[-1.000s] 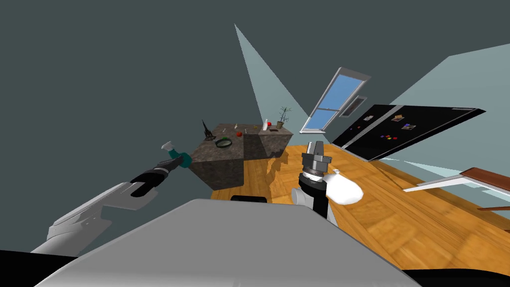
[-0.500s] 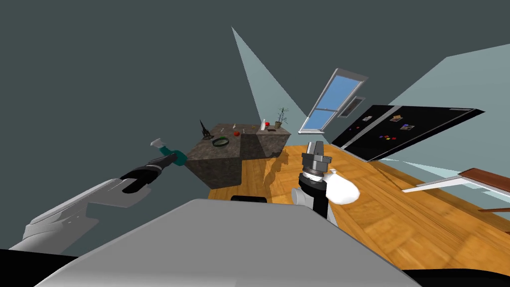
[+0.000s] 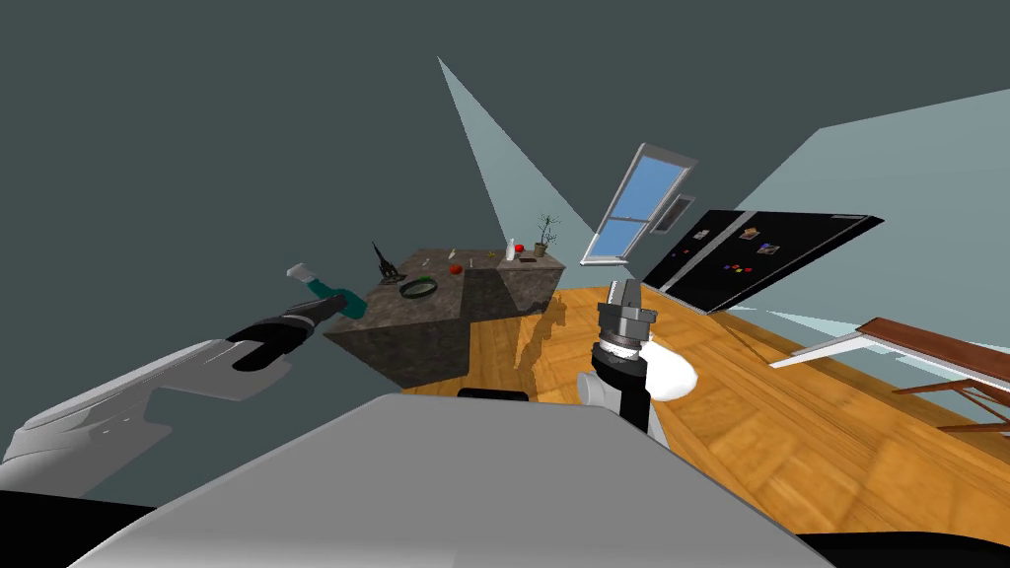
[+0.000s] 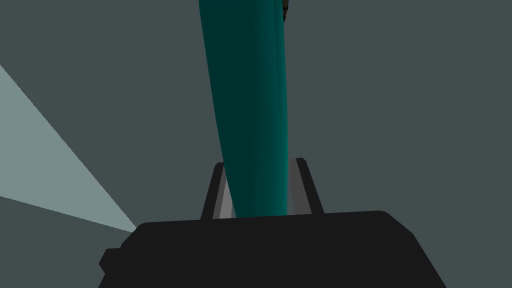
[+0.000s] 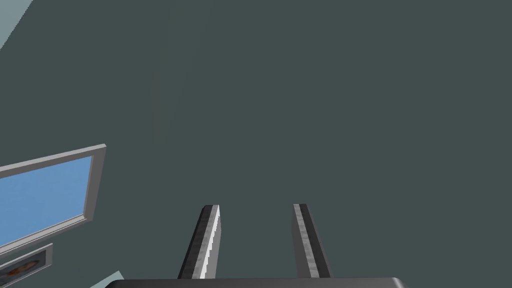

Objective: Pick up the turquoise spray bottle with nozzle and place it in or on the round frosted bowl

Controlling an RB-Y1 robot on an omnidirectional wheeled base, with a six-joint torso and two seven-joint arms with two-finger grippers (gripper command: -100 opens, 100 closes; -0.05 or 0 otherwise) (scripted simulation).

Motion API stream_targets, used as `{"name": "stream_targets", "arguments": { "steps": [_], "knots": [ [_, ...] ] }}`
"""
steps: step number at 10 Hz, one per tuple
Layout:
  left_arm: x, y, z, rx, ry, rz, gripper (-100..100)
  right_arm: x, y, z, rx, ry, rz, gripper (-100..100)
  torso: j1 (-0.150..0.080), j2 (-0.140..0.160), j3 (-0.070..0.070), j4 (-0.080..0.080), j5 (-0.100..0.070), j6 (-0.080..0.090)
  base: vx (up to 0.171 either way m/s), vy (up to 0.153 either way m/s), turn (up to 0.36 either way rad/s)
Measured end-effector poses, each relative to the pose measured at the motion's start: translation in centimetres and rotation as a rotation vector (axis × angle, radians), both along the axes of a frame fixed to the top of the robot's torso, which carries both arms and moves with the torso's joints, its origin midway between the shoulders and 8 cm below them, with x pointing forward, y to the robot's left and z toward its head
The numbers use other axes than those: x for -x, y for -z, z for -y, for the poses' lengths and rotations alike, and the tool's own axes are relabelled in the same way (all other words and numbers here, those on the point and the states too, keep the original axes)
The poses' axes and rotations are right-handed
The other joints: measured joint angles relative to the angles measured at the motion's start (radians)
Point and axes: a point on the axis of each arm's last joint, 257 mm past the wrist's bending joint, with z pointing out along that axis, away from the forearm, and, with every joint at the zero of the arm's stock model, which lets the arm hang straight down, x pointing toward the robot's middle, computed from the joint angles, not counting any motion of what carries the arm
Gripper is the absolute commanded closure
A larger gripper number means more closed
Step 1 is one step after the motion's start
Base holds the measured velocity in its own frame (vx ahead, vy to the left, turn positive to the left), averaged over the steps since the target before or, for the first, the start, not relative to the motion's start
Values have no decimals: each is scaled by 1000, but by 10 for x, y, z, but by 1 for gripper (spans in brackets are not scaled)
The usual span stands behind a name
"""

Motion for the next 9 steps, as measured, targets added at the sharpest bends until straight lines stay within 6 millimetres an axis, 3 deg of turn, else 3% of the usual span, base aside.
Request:
{"name": "stream_targets", "arguments": {
  "steps": [3, 6, 7, 9],
  "knots": [
    [-7, -17, 10, -58, 41, -22, 100, 0, 0, 0, 0, 0, 0, 0, -1, -4, -3, -2, 0, 1, 207, -35, -207],
    [-12, -22, 25, -105, 80, -52, 100, 0, 0, 0, 0, 0, 0, 0, -1, -3, -3, -2, -1, 2, 168, -19, -121],
    [-13, -23, 26, -107, 83, -51, -100, 0, 0, 0, 0, 0, 0, 0, 1, 3, 1, -1, 0, 0, 20, -1, -3],
    [-13, -23, 26, -107, 83, -50, -100, 0, 0, 0, 0, 0, 0, 0, 1, 12, 6, 1, 0, 0, 5, 0, -1]
  ]
}}
